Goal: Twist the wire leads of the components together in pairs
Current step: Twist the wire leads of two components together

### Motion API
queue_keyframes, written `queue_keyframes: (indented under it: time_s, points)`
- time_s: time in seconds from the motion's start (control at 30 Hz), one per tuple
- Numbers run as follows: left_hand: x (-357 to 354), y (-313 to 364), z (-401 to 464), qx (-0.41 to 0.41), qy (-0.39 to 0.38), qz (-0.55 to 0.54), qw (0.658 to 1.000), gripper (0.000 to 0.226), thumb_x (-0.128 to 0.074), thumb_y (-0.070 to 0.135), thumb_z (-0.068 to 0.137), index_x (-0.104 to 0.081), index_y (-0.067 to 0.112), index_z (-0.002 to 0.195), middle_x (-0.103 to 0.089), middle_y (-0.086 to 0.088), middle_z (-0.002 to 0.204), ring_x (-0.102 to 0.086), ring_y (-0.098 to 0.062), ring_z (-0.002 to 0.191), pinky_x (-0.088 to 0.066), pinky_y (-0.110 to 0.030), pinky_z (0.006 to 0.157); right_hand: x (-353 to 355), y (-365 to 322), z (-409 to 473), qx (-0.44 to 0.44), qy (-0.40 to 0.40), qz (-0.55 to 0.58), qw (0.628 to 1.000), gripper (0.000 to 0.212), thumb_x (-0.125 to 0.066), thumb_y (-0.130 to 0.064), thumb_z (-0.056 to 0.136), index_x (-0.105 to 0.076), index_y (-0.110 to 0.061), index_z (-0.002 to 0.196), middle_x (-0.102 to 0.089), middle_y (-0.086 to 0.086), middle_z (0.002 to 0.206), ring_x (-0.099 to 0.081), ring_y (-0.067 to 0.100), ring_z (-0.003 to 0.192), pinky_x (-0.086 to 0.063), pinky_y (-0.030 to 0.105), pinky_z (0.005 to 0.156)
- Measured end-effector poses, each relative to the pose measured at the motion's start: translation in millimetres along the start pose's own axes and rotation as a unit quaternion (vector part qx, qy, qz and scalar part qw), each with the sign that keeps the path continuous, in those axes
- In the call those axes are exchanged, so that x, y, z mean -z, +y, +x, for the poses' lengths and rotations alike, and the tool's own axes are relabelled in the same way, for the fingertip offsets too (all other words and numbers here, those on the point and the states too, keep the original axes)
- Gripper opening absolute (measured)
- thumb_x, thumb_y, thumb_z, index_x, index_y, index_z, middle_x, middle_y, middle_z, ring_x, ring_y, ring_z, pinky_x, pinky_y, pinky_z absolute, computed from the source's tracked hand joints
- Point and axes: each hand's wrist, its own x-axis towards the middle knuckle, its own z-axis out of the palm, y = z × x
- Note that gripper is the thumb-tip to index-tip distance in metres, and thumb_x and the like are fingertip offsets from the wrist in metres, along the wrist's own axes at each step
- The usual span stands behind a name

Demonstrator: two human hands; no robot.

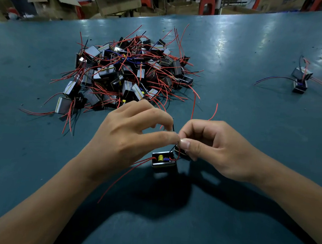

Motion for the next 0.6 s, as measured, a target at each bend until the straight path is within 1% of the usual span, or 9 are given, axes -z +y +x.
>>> queue_keyframes:
  time_s: [0.13,0.23,0.33,0.47,0.53,0.6]
  points:
    - [0,-1,-1,-0.028,-0.006,0.026,0.999,0.018,-0.057,0.010,0.101,-0.070,0.021,0.105,-0.066,-0.005,0.102,-0.051,-0.023,0.083,-0.045,-0.041,0.067,0,-1,0,-0.004,-0.007,-0.005,1.000,0.008,-0.058,-0.017,0.091,-0.060,-0.010,0.088,-0.054,-0.006,0.069,-0.047,0.009,0.063,-0.041,0.020,0.061]
    - [1,0,-1,-0.041,-0.012,0.043,0.998,0.023,-0.048,0.014,0.105,-0.071,0.021,0.105,-0.067,-0.005,0.103,-0.053,-0.024,0.084,-0.044,-0.039,0.070,0,-1,0,-0.004,-0.011,-0.011,1.000,0.009,-0.059,-0.019,0.094,-0.060,-0.012,0.088,-0.054,-0.008,0.068,-0.046,0.009,0.063,-0.041,0.021,0.060]
    - [0,1,1,-0.040,-0.020,0.048,0.998,0.020,-0.047,0.014,0.106,-0.065,0.022,0.108,-0.066,-0.005,0.105,-0.054,-0.026,0.085,-0.044,-0.038,0.072,0,0,0,-0.003,-0.012,-0.014,1.000,0.007,-0.057,-0.017,0.092,-0.060,-0.011,0.089,-0.054,-0.009,0.068,-0.046,0.009,0.063,-0.040,0.021,0.060]
    - [-2,4,4,-0.019,-0.025,0.014,0.999,0.015,-0.047,0.016,0.106,-0.058,0.025,0.109,-0.057,-0.004,0.105,-0.052,-0.026,0.084,-0.044,-0.036,0.073,-1,2,0,0.012,-0.009,-0.029,0.999,0.007,-0.057,-0.015,0.093,-0.059,-0.011,0.089,-0.055,-0.011,0.069,-0.047,0.006,0.063,-0.041,0.020,0.062]
    - [-3,6,7,0.002,-0.028,-0.013,1.000,0.010,-0.048,0.019,0.106,-0.056,0.024,0.108,-0.056,-0.005,0.102,-0.051,-0.025,0.084,-0.040,-0.031,0.075,-2,3,0,0.025,0.001,-0.038,0.999,0.006,-0.056,-0.015,0.093,-0.059,-0.012,0.088,-0.055,-0.014,0.070,-0.047,0.003,0.063,-0.040,0.017,0.063]
    - [-5,9,10,0.026,-0.033,-0.031,0.999,0.008,-0.048,0.024,0.106,-0.055,0.021,0.107,-0.057,-0.005,0.101,-0.051,-0.024,0.085,-0.040,-0.030,0.075,-3,3,0,0.036,0.022,-0.055,0.998,0.007,-0.057,-0.015,0.093,-0.059,-0.012,0.087,-0.055,-0.012,0.070,-0.048,0.004,0.064,-0.040,0.018,0.064]
